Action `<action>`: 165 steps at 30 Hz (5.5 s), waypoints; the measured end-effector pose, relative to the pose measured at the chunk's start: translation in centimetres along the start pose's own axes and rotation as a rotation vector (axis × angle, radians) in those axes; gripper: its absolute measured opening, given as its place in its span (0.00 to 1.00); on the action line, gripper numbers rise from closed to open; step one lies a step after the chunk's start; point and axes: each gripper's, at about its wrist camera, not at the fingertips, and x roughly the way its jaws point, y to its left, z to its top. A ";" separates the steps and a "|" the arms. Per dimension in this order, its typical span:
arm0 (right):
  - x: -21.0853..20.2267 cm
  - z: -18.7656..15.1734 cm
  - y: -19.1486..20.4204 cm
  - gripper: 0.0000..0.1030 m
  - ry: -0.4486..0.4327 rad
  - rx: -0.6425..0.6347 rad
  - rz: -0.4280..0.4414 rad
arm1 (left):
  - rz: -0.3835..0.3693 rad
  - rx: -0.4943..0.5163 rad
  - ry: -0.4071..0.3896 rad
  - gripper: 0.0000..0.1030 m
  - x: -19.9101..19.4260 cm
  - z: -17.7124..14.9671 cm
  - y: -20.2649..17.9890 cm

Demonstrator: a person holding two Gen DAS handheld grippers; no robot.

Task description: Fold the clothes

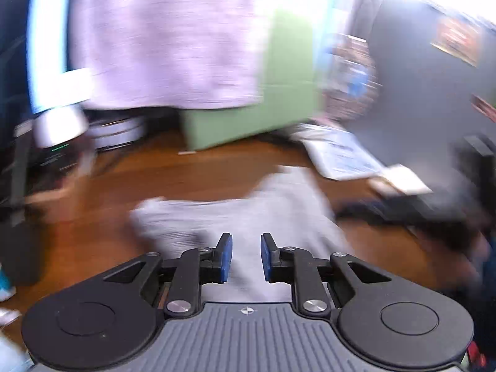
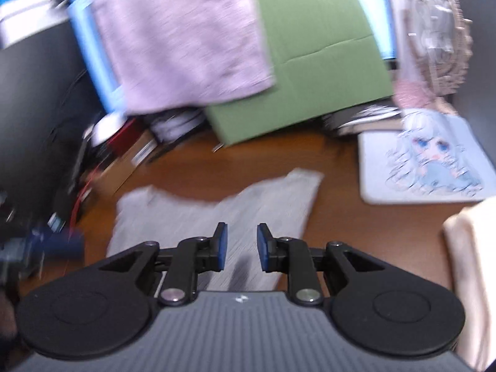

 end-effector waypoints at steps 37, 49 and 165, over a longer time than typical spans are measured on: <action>2.1 -7.4 14.4 0.04 0.079 -0.344 0.171 | 0.049 -0.400 0.133 0.33 4.5 1.3 9.8; 0.1 -5.9 10.2 0.04 0.044 -0.135 0.333 | 0.124 -0.405 0.175 0.26 9.7 3.0 10.0; 10.1 5.1 -10.6 0.04 0.012 0.565 0.097 | 0.141 0.195 -0.080 0.00 -0.4 -9.9 -10.0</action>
